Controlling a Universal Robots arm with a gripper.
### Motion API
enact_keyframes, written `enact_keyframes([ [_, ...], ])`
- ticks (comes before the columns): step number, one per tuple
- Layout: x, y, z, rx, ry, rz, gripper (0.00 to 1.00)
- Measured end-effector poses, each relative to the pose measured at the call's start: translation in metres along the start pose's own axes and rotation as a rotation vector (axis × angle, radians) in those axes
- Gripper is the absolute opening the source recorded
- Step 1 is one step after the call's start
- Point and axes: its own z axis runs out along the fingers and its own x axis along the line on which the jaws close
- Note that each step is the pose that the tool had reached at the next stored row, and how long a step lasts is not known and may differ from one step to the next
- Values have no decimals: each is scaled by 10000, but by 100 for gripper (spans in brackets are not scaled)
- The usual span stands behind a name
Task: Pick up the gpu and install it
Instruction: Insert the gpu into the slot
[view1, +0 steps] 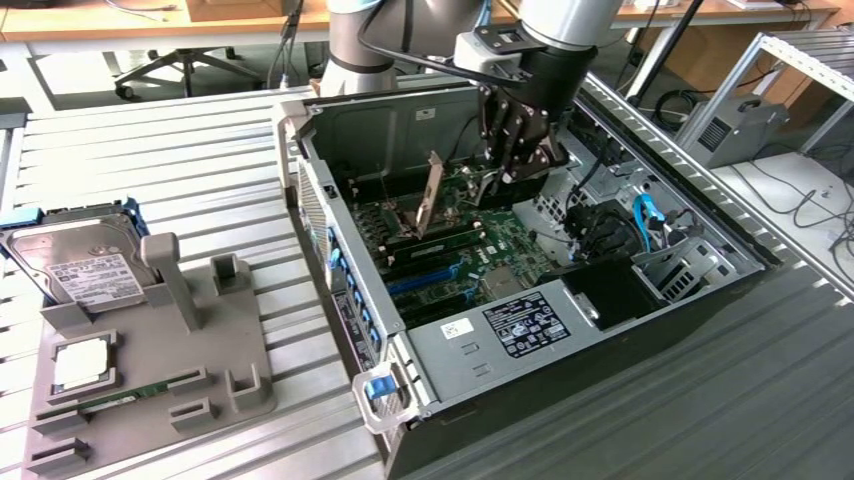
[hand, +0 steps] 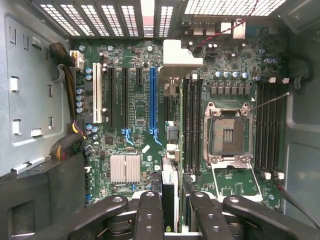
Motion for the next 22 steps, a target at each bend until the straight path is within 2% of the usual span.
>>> enact_keyframes([
  [22,34,-1,33,0,-1,0,26],
])
